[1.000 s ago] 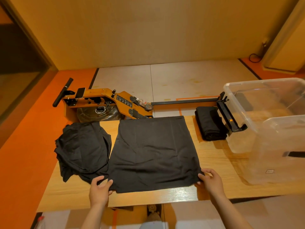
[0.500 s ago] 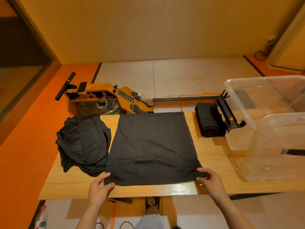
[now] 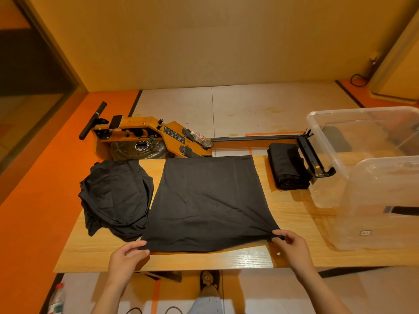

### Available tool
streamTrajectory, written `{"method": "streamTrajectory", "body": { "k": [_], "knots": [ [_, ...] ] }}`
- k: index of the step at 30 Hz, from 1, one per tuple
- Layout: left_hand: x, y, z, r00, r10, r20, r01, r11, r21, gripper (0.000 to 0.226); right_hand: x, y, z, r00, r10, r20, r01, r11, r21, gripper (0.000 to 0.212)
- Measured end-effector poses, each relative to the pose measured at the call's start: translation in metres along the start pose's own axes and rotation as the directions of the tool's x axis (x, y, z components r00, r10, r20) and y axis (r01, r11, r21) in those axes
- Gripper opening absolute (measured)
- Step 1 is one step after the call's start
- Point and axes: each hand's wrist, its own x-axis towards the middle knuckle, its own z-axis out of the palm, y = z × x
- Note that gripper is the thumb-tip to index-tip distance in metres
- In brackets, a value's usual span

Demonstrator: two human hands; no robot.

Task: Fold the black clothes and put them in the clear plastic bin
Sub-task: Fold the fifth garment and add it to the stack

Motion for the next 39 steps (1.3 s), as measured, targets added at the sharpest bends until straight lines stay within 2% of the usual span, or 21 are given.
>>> {"method": "streamTrajectory", "body": {
  "k": [4,10,16,20,25,28,33,39],
  "knots": [
    [0.001,-0.001,0.002,1.0,0.022,-0.019,-0.022,1.0,-0.001,0.019,0.004,-0.002,0.0,0.999,-0.015,-0.041,0.016,1.0,0.021,0.01],
    [0.004,0.001,0.007,0.998,-0.023,-0.065,0.014,0.991,-0.137,0.009,0.013,-0.003,-0.002,0.993,-0.056,-0.105,0.051,0.998,-0.046,0.008],
    [0.002,0.008,0.009,0.998,0.053,-0.017,-0.055,0.995,-0.085,0.003,0.021,0.003,-0.003,0.988,-0.073,-0.137,0.059,0.993,-0.107,0.009],
    [0.005,0.009,0.006,1.0,0.004,-0.001,-0.005,0.984,-0.177,0.001,0.019,-0.005,-0.004,0.982,-0.111,-0.151,0.1,0.992,-0.08,0.011],
    [0.008,0.011,0.005,0.999,-0.031,-0.028,0.022,0.964,-0.265,0.011,0.014,-0.008,-0.004,0.975,-0.136,-0.175,0.127,0.99,-0.063,0.011],
    [0.007,0.01,0.006,0.998,0.001,-0.064,-0.016,0.973,-0.229,0.011,0.011,-0.011,-0.004,0.974,-0.14,-0.179,0.129,0.989,-0.071,0.011],
    [0.007,0.009,0.01,0.985,0.115,-0.13,-0.125,0.99,-0.07,0.004,0.008,-0.012,-0.003,0.975,-0.125,-0.184,0.113,0.991,-0.076,0.015],
    [0.005,0.008,0.003,0.975,0.215,-0.053,-0.208,0.972,0.11,0.016,0.007,-0.014,-0.008,0.97,-0.144,-0.196,0.133,0.989,-0.07,0.017]
  ]
}}
